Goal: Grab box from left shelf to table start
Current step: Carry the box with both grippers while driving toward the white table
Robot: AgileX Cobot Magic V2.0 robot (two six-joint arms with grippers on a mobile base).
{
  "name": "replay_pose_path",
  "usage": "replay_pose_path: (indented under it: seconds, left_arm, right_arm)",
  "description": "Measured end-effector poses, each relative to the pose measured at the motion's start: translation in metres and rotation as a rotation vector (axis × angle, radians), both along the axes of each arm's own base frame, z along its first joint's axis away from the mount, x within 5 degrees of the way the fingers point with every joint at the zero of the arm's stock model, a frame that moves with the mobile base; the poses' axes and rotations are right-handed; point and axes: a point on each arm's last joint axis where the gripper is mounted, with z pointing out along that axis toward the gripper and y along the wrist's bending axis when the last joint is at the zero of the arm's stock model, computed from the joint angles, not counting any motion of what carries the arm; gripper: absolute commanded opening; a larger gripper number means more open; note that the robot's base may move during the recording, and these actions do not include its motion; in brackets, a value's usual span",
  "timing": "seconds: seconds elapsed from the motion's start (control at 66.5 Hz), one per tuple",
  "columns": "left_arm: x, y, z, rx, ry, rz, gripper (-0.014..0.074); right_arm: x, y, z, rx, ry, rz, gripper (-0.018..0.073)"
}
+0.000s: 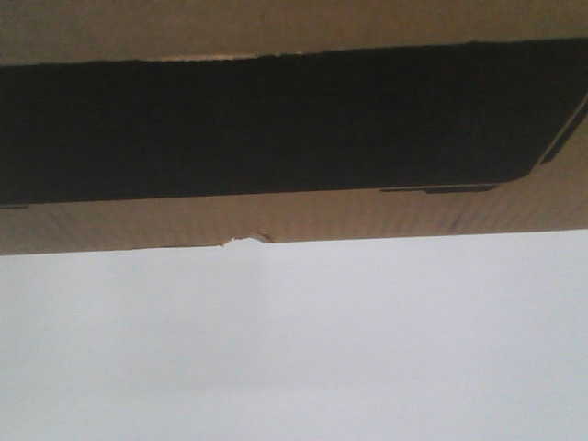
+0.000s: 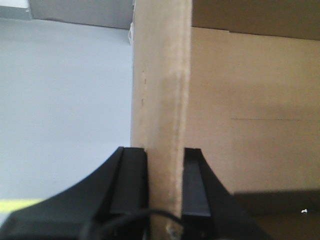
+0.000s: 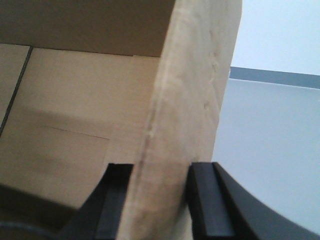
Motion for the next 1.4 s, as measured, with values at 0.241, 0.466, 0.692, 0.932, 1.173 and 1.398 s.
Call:
replay_pose_path:
  seconds: [0.241,0.466,0.692,0.932,1.173,1.398]
  left_arm:
    - [0.0005,0.0001,-0.0001,-0.011,0.006,0.006,-0.0099]
    - [0.0004,0.0001,-0.0001,-0.005,0.004,0.004,-0.0099]
    - [0.0004,0.0001,-0.0001,-0.005,0.004,0.004,-0.0099]
    - [0.0017,-0.0001,-0.0002,-0.002,0.008,0.004,-0.0099]
    - [0.0030,-0.0003,-0.0003,-0.001,0.012,0.004,-0.0099]
    - [0.0041,-0.0005,-0.0003,0.000,0.016,0.004,-0.0099]
  right_arm:
    - [0.0000,0.0000,0.0000,0.000,0.000,0.000,0.0058]
    - [0.0005,0.0002,-0.0001,-0.001,0.002,0.000,0.0058]
    - [0.0005,0.0002,-0.0001,-0.001,0.002,0.000,0.0058]
    - [0.0011,0.0003,-0.0003,-0.001,0.005,0.000,0.0058]
    - [0.0016,0.0005,-0.0003,-0.001,0.004,0.000,0.0058]
    - [0.0016,0.0005,-0.0005,-0.002,0.007,0.000,0.0058]
